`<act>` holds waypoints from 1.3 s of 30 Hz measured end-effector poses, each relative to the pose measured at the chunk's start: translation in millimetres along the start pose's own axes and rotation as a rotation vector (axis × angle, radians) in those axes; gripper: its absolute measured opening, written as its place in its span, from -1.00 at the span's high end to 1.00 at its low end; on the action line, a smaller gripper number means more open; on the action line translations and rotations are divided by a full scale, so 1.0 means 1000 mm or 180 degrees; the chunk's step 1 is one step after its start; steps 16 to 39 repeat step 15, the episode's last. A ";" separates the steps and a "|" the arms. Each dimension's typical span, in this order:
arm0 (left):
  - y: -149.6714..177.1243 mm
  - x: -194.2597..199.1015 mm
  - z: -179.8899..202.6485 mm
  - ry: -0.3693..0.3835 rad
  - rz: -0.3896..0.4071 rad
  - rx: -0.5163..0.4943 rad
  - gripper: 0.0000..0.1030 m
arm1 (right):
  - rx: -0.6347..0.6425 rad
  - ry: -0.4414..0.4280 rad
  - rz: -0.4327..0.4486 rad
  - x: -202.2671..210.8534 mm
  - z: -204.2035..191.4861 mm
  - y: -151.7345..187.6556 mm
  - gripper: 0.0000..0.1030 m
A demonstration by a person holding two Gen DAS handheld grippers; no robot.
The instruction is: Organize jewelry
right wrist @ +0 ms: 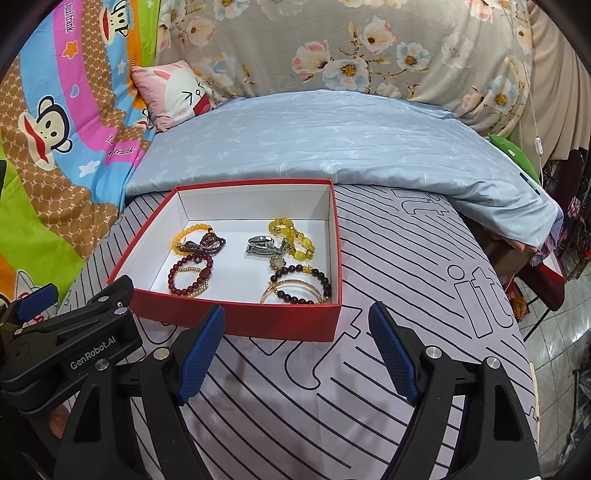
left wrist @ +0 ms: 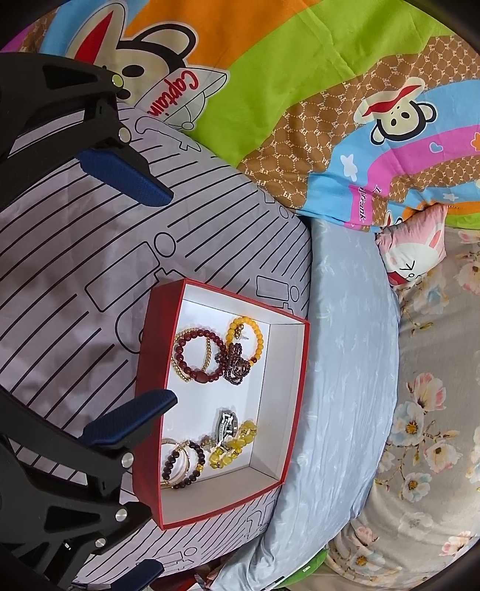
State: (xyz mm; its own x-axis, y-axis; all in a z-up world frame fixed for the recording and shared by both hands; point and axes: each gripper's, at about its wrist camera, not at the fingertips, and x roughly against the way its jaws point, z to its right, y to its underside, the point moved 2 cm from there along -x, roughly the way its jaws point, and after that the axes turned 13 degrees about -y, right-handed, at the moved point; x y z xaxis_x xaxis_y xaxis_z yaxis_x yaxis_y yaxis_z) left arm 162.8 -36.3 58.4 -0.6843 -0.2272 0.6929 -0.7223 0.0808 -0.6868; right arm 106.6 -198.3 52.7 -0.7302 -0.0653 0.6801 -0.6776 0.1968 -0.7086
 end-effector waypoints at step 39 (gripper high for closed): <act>0.000 0.002 0.001 -0.0017 0.0033 -0.0044 -0.84 | 0.0001 0.0030 0.0013 0.001 0.000 0.001 -0.50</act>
